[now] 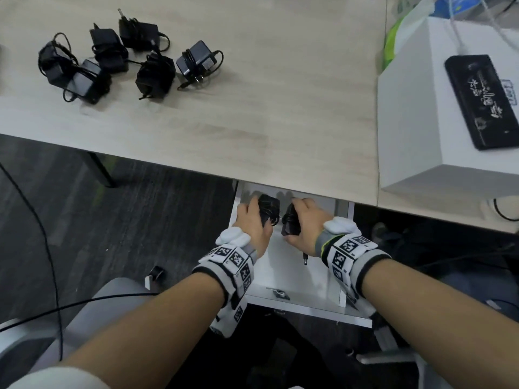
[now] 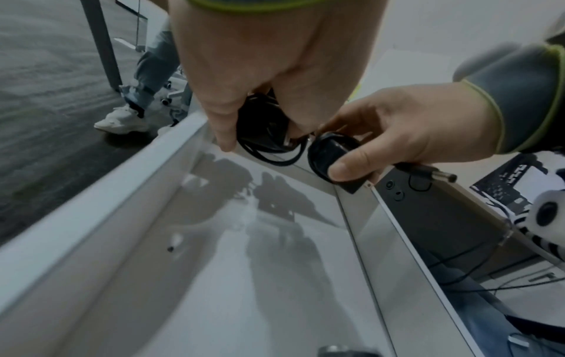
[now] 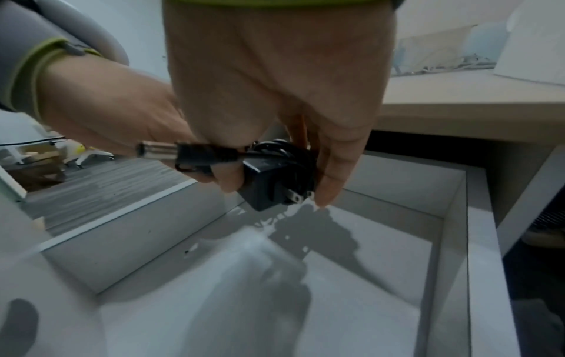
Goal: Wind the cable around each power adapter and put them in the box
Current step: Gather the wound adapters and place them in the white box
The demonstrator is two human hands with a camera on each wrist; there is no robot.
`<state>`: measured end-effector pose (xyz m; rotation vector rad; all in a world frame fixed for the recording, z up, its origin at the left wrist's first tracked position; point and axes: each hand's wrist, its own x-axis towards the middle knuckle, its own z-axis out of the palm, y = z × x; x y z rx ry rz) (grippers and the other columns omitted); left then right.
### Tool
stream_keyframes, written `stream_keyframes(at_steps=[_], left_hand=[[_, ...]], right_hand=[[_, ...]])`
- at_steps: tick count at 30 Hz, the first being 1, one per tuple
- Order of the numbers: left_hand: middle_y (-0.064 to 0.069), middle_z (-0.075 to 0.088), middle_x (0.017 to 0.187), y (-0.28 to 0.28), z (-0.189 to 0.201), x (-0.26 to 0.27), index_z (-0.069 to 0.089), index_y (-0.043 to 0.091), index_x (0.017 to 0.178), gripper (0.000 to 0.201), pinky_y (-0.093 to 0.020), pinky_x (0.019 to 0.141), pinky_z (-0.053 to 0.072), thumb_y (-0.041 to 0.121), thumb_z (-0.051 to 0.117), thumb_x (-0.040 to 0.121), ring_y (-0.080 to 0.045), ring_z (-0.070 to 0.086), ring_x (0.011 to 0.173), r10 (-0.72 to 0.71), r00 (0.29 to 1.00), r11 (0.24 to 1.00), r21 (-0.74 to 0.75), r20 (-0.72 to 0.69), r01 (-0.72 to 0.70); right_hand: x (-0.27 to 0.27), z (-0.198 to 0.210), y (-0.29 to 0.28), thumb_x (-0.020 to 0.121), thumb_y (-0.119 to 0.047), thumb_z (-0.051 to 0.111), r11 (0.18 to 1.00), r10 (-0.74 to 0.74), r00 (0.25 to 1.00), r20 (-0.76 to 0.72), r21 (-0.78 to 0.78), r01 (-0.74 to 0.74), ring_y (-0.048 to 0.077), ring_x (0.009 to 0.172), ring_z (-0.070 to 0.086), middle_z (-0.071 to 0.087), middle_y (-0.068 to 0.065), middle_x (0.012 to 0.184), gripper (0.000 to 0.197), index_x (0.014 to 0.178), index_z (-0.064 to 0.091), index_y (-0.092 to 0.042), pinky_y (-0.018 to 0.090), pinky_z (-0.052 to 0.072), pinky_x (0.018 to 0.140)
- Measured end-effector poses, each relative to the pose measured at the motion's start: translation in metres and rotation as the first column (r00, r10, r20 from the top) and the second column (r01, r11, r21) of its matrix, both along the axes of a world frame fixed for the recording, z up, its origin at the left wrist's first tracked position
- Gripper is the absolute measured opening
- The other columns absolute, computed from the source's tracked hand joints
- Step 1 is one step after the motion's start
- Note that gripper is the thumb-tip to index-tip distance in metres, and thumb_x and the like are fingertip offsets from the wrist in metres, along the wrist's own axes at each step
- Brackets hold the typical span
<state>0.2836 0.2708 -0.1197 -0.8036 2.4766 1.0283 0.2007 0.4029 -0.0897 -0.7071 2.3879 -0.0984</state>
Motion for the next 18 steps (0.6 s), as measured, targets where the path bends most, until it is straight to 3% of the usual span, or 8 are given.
stream_keyframes(at_steps=[6,9,12,18], left_hand=[[-0.014,0.034,0.138,0.003,-0.023,-0.015,0.024,0.015,0.145,0.056,-0.038,0.087,0.045,0.034,0.046,0.097,-0.032,0.057,0.109,-0.01,0.995,0.997,-0.07,0.099,0.017],[-0.012,0.035,0.136,0.0,-0.024,-0.028,0.035,0.011,0.136,0.042,-0.041,0.089,0.047,0.03,0.043,0.099,-0.03,0.048,0.119,-0.109,0.971,0.972,-0.184,0.211,0.149],[-0.011,0.036,0.135,-0.001,-0.012,-0.041,0.042,0.009,0.13,0.035,-0.042,0.092,0.046,0.028,0.042,0.1,-0.028,0.044,0.123,-0.182,0.937,0.94,-0.226,0.297,0.254],[-0.014,0.051,0.13,0.0,-0.02,-0.055,0.046,0.009,0.125,0.041,-0.037,0.105,0.026,0.04,0.036,0.1,-0.031,0.043,0.122,-0.256,0.89,0.88,-0.291,0.378,0.376]], right_hand=[[-0.004,-0.03,-0.011,0.081,-0.044,0.067,0.997,-0.07,0.997,0.032,0.039,0.069,0.032,0.121,0.049,0.036,0.01,0.141,0.086,0.147,0.019,-0.018,0.036,0.043,0.094],[-0.01,-0.044,-0.019,0.083,-0.039,0.067,0.994,-0.103,0.993,0.049,0.043,0.101,0.034,0.123,0.045,0.031,0.012,0.144,0.087,0.149,0.015,-0.019,0.038,0.042,0.097],[-0.018,-0.054,-0.026,0.086,-0.035,0.062,0.987,-0.138,0.989,0.053,0.088,0.133,0.037,0.12,0.046,0.035,0.014,0.14,0.075,0.146,0.021,-0.021,0.04,0.043,0.096],[-0.026,-0.068,-0.027,0.094,-0.027,0.048,0.981,-0.144,0.99,-0.005,0.128,0.143,0.033,0.125,0.043,0.037,0.012,0.143,0.053,0.143,0.028,-0.021,0.035,0.037,0.099]])
